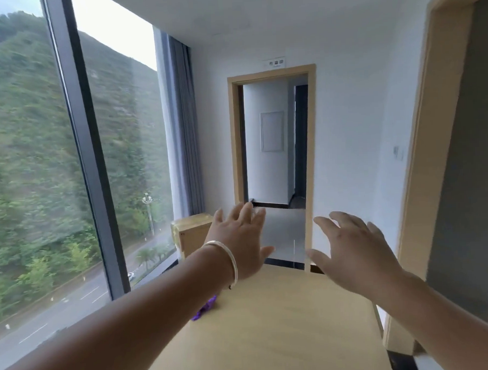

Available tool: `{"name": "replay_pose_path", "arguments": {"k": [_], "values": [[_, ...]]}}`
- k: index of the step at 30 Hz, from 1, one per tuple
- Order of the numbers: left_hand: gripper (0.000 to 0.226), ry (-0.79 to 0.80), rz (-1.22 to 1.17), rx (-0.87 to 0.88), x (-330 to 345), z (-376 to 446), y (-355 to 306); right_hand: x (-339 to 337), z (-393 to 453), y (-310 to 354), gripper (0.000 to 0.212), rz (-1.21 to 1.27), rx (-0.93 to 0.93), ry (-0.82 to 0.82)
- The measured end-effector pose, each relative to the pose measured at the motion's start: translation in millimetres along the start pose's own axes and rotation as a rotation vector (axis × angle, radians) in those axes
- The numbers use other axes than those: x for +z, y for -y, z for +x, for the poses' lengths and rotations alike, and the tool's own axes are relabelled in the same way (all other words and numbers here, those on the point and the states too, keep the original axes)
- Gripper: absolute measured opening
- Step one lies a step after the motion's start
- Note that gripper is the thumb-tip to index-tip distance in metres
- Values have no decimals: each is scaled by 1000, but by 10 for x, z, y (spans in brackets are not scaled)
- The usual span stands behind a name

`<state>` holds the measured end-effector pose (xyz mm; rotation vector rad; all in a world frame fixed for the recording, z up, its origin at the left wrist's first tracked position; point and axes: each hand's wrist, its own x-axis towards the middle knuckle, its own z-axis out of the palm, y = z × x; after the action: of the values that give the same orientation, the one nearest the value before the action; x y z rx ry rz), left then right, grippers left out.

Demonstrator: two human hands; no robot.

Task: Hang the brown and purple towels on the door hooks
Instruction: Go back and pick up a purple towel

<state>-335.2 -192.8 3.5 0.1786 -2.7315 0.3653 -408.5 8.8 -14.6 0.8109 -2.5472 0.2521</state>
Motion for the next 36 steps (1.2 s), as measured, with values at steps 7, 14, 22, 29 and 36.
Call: {"name": "replay_pose_path", "arguments": {"k": [7, 14, 22, 29, 36], "values": [[77, 22, -14, 100, 701, 1019, -161, 533, 592, -588, 65, -49, 117, 50], [75, 16, -61, 156, 1382, 2251, -24, 1095, 1610, -1000, 64, -101, 185, 85], [75, 18, -66, 184, 1986, 3493, 278, 1716, 2729, -1256, 62, -122, 195, 64], [77, 62, -81, 163, 2667, 4365, 239, 2471, 3528, -1605, 62, -39, 174, 117], [75, 94, -101, 67, 3390, 5374, 216, 3205, 4568, -2180, 62, 1, 121, 137]]}}
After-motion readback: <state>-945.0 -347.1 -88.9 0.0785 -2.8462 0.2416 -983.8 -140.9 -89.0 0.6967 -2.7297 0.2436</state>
